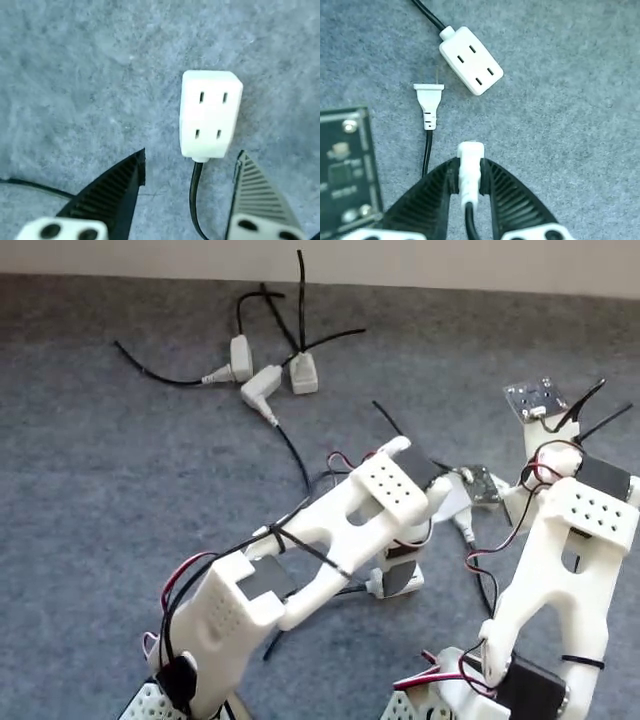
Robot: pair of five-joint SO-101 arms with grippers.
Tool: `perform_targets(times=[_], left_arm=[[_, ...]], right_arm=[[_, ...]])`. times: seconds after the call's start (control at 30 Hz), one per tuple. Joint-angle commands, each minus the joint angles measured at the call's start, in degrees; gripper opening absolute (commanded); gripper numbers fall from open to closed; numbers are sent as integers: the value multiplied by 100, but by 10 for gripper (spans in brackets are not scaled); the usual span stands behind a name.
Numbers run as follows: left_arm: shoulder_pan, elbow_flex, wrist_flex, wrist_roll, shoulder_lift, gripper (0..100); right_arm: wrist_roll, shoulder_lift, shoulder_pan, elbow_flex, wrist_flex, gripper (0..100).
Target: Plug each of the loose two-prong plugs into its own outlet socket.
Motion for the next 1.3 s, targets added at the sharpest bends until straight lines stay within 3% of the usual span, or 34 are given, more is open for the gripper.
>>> perform_targets(times=[0.0, 0.53, 0.8, 1.1, 1.27], left_arm=[[356, -13, -158, -53, 127, 291], [532, 602, -914, -53, 180, 289], [163, 734, -1178, -44, 180, 284], [-462, 708, -1363, -44, 180, 69], [-769, 708, -1653, -70, 171, 38]], right_arm=[[44, -171, 22, -22, -145, 8], [44, -171, -4, -22, -145, 8], [44, -171, -4, -22, -119, 8], [44, -171, 22, -22, -119, 8], [35, -171, 48, -31, -145, 8]])
